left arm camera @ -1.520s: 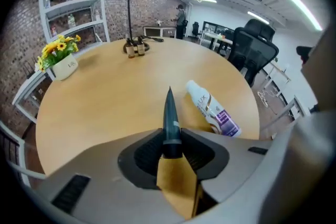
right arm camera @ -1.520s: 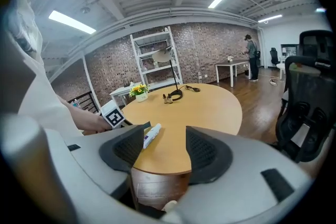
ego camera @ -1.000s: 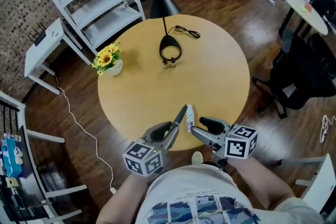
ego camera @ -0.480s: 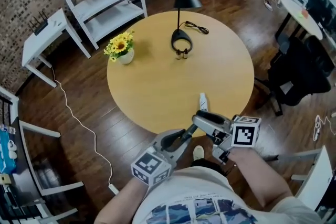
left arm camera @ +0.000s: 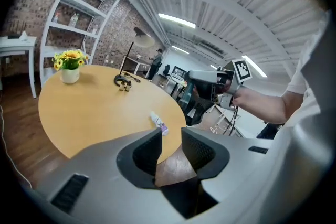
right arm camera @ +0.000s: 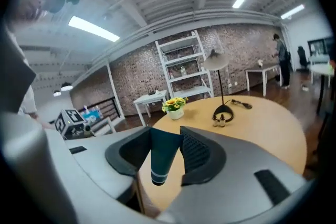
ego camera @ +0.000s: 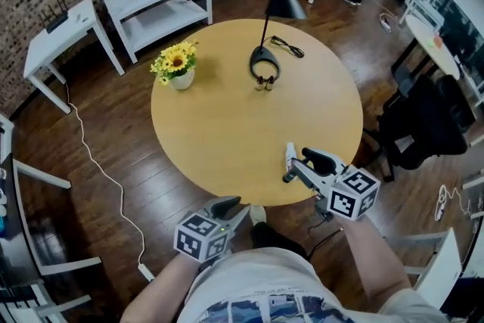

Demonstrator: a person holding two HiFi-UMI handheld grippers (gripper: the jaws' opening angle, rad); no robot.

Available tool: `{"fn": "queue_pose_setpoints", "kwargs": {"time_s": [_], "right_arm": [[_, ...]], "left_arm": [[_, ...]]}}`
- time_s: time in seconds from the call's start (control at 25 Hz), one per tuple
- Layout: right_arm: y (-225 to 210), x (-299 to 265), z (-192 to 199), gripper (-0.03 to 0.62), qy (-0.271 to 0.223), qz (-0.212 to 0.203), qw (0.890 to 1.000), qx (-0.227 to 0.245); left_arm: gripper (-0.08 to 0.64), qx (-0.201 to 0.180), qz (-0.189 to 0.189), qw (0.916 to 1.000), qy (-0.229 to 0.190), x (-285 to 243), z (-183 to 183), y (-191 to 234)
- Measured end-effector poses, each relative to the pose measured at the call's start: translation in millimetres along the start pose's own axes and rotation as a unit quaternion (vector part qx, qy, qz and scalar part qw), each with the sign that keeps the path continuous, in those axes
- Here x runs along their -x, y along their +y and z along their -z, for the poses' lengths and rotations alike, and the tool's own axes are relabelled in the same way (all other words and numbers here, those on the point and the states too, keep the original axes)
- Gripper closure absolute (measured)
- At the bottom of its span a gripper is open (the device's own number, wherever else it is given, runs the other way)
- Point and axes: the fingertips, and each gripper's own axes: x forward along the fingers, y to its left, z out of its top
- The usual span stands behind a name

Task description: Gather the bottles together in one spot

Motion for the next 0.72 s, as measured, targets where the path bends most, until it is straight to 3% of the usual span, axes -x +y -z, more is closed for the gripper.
{"fn": "queue_pose_setpoints", "kwargs": {"time_s": [0.08,0.28,0.52,0.72], "right_arm": [[-37,-13,-8,0.416,0.007,0.020,0.999,0.037],[-132,-57,-31,0.416,0.012,0.042,0.996,0.077],[-237,-128,-43,0.416,0.012,0.055,0.994,0.092],[-299,-189,-39,0.416,0.005,0.050,0.993,0.106]], "left_arm": [[0.440,0.021,-0.012,0.9997,0.005,-9,-5,13],[0.442,0.066,-0.035,0.9972,-0.004,-39,-32,37],[0.442,0.112,-0.060,0.9919,-0.003,-77,-61,60],[0.442,0.149,-0.097,0.9841,0.002,-96,-67,80]]}}
